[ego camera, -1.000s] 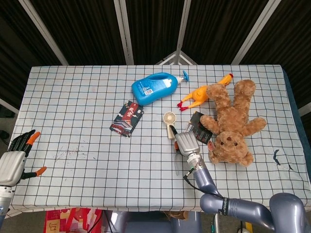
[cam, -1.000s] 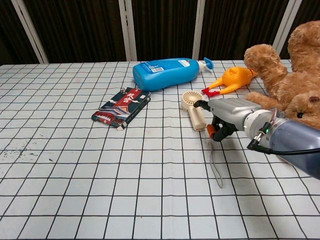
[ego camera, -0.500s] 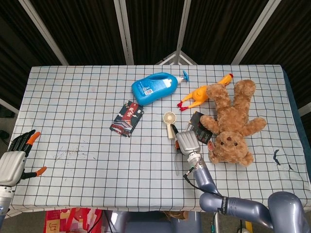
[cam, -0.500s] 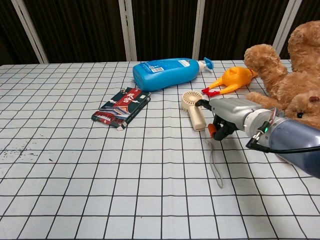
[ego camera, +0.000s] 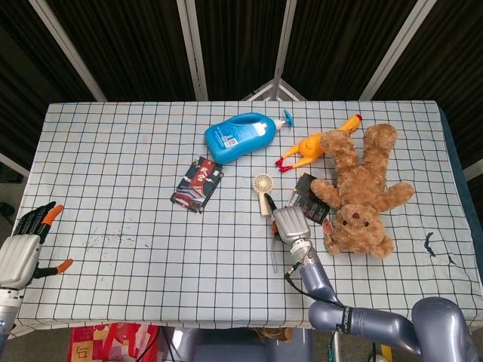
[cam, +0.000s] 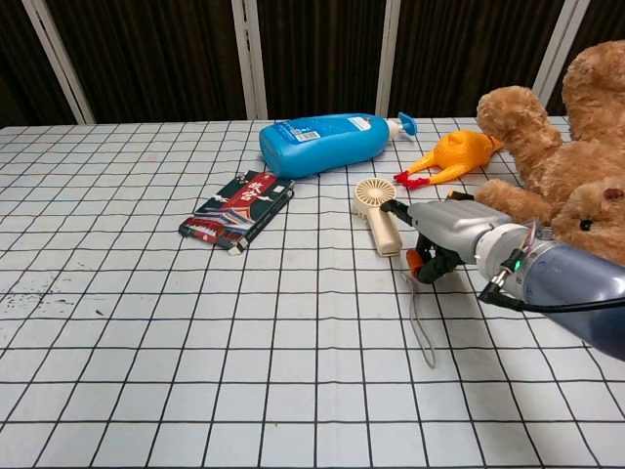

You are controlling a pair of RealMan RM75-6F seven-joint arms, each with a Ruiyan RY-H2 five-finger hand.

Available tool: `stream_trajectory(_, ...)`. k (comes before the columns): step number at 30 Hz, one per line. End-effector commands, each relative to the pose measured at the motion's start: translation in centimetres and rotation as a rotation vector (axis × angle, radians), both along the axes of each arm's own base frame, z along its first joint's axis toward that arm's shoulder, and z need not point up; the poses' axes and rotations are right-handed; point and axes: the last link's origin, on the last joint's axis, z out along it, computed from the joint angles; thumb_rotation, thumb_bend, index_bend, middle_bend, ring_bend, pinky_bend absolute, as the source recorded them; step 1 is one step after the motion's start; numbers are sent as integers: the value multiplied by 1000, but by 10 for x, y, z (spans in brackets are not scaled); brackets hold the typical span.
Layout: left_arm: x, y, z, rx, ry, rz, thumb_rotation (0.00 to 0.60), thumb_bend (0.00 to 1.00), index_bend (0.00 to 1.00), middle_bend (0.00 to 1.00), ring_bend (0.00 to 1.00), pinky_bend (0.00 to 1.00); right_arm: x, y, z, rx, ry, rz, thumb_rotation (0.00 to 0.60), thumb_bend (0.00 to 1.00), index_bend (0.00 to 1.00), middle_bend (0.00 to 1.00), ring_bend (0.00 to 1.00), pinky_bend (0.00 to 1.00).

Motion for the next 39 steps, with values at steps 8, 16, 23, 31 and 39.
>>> stream_trajectory(8,0,0,0,1,-3,1,600,102,0,0,0,0,-12,7,-10,33,48,-24,600,706,0,801,907,862)
stream_trajectory(16,0,0,0,0,-4,2,600,101,0,0,0,0,-5,6,-6,12,25,-13,600,706,0,801,907,862)
stream_trajectory(23,0,0,0,4,-3,3,600,101,0,0,0,0,18,-3,22,-93,-56,60,600,707,0,800,885,860)
stream_trajectory(31,1,-1,0,13,1,-4,600,102,0,0,0,0,19,11,71,-192,-74,179,600,705,0,587,651,632)
stream_trajectory(39,2,-3,1,35,22,-32,600,102,0,0,0,0,-36,68,132,-236,41,227,600,553,0,184,152,135)
